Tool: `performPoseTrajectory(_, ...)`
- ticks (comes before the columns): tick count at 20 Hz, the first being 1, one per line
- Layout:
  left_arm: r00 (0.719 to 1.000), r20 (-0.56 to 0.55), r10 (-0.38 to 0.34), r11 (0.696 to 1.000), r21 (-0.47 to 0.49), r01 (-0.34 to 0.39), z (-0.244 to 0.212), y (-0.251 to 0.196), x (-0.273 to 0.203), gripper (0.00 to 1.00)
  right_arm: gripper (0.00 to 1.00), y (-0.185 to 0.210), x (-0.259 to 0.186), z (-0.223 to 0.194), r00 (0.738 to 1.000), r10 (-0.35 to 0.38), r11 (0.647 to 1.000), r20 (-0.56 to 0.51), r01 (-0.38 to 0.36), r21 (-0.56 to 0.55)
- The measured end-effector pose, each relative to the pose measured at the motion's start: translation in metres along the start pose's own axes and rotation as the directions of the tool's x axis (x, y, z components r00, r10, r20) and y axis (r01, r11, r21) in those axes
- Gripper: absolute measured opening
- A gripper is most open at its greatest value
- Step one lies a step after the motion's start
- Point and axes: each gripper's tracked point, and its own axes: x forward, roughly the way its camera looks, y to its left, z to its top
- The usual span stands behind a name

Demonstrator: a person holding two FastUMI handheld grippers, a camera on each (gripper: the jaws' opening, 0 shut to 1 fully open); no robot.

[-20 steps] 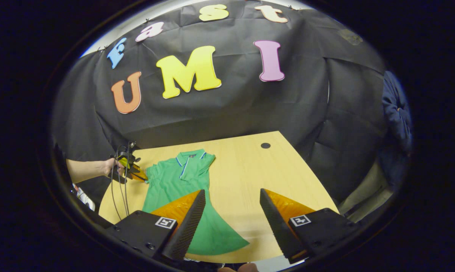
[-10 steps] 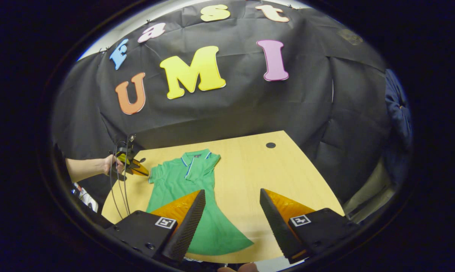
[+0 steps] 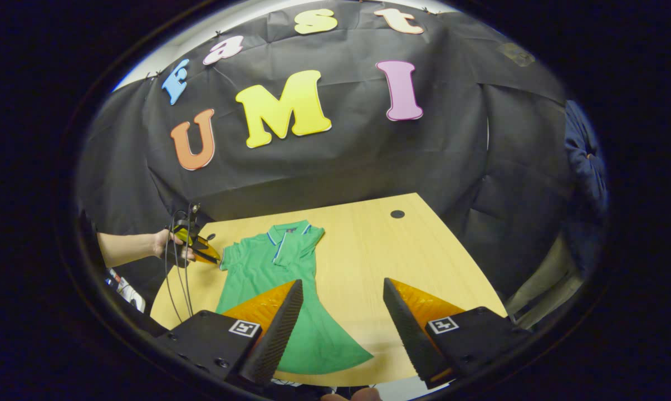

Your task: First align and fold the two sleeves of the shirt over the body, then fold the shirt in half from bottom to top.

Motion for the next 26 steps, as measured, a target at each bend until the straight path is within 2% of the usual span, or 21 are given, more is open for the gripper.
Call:
performPoseTrajectory(1, 1.000, -0.001, -0.001, 1.000, 0.005, 0.001, 0.001, -0.001, 0.001, 0.15, 0.82, -0.002, 0.000, -0.002, 1.000, -0.003, 1.000, -0.004, 0.003, -0.002)
performPoseTrajectory(3, 1.000, -0.010, 0.019, 1.000, 0.018, -0.018, 0.001, -0.001, 0.009, 0.54, 0.82, -0.003, 0.001, -0.006, 1.000, -0.007, 1.000, -0.019, 0.007, 0.002)
performPoseTrajectory(4, 1.000, -0.018, 0.024, 0.999, 0.025, -0.024, 0.000, 0.000, 0.014, 0.74, 0.93, -0.004, 0.002, -0.007, 1.000, -0.009, 1.000, -0.023, 0.009, 0.003)
performPoseTrajectory(6, 0.999, -0.042, 0.015, 0.999, 0.038, -0.013, -0.002, -0.004, 0.021, 0.75, 0.93, -0.008, 0.004, -0.007, 0.999, -0.019, 1.000, -0.026, 0.019, -0.001)
performPoseTrajectory(7, 0.999, -0.052, 0.010, 0.999, 0.040, -0.008, -0.003, -0.005, 0.024, 0.87, 0.93, -0.009, 0.004, -0.007, 0.999, -0.023, 1.000, -0.028, 0.023, -0.001)
performPoseTrajectory(8, 0.998, -0.058, 0.021, 0.999, 0.046, -0.019, -0.003, -0.005, 0.025, 0.75, 0.93, -0.010, 0.005, -0.008, 0.999, -0.027, 1.000, -0.032, 0.027, 0.002)
performPoseTrajectory(9, 0.998, -0.057, 0.015, 0.998, 0.064, -0.011, -0.001, -0.006, 0.028, 0.75, 0.93, -0.011, 0.006, -0.009, 0.999, -0.029, 1.000, -0.035, 0.029, 0.005)
performPoseTrajectory(10, 0.998, -0.061, 0.022, 0.997, 0.080, -0.017, -0.002, -0.007, 0.028, 0.82, 0.93, -0.012, 0.007, -0.010, 0.999, -0.032, 0.999, -0.038, 0.033, 0.006)
performPoseTrajectory(11, 0.997, -0.070, 0.030, 0.996, 0.091, -0.024, -0.001, -0.008, 0.029, 0.72, 0.93, -0.012, 0.008, -0.010, 0.998, -0.037, 0.999, -0.041, 0.037, 0.006)
performPoseTrajectory(12, 0.996, -0.081, 0.035, 0.995, 0.099, -0.027, -0.002, -0.010, 0.031, 0.72, 0.82, -0.013, 0.008, -0.011, 0.998, -0.039, 0.999, -0.044, 0.040, 0.007)
performPoseTrajectory(13, 0.995, -0.091, 0.033, 0.994, 0.110, -0.023, -0.003, -0.015, 0.032, 0.72, 0.93, -0.013, 0.009, -0.011, 0.998, -0.043, 0.999, -0.045, 0.044, 0.008)
performPoseTrajectory(14, 0.993, -0.100, 0.059, 0.993, 0.110, -0.048, -0.006, -0.011, 0.035, 0.70, 0.93, -0.014, 0.010, -0.013, 0.998, -0.050, 0.999, -0.047, 0.050, 0.007)
performPoseTrajectory(15, 0.993, -0.089, 0.083, 0.992, 0.100, -0.074, -0.005, -0.010, 0.038, 0.55, 0.93, -0.015, 0.011, -0.014, 0.997, -0.058, 0.998, -0.050, 0.058, 0.005)
performPoseTrajectory(16, 0.992, -0.087, 0.089, 0.992, 0.100, -0.080, -0.005, -0.010, 0.040, 0.29, 0.93, -0.018, 0.009, -0.016, 0.996, -0.067, 0.998, -0.053, 0.067, 0.005)
performPoseTrajectory(17, 0.992, -0.087, 0.087, 0.992, 0.101, -0.078, -0.004, -0.010, 0.038, 0.21, 0.82, -0.019, 0.009, -0.016, 0.996, -0.072, 0.997, -0.053, 0.072, 0.009)
performPoseTrajectory(18, 0.993, -0.093, 0.072, 0.993, 0.095, -0.063, -0.006, -0.012, 0.037, 0.17, 0.93, -0.021, 0.008, -0.017, 0.996, -0.076, 0.997, -0.054, 0.077, 0.016)
performPoseTrajectory(20, 0.994, -0.099, 0.043, 0.997, 0.064, -0.037, -0.007, -0.013, 0.038, 0.09, 0.93, -0.023, 0.011, -0.018, 0.995, -0.082, 0.996, -0.059, 0.084, 0.029)
performPoseTrajectory(22, 0.996, -0.081, 0.048, 0.997, 0.056, -0.043, -0.005, -0.010, 0.032, 0.04, 0.93, -0.025, 0.013, -0.017, 0.995, -0.084, 0.995, -0.059, 0.086, 0.041)
performPoseTrajectory(24, 0.999, -0.032, 0.018, 0.996, 0.087, -0.015, 0.005, -0.015, 0.019, 0.03, 0.93, -0.023, 0.014, -0.018, 0.995, -0.078, 0.996, -0.061, 0.081, 0.043)
performPoseTrajectory(25, 1.000, -0.015, 0.006, 0.994, 0.111, -0.004, 0.009, -0.018, 0.013, 0.08, 0.93, -0.021, 0.014, -0.019, 0.995, -0.074, 0.996, -0.064, 0.077, 0.044)
performPoseTrajectory(26, 1.000, -0.017, -0.001, 0.991, 0.130, 0.003, 0.008, -0.021, 0.010, 0.03, 0.93, -0.017, 0.015, -0.019, 0.996, -0.065, 0.997, -0.063, 0.068, 0.048)
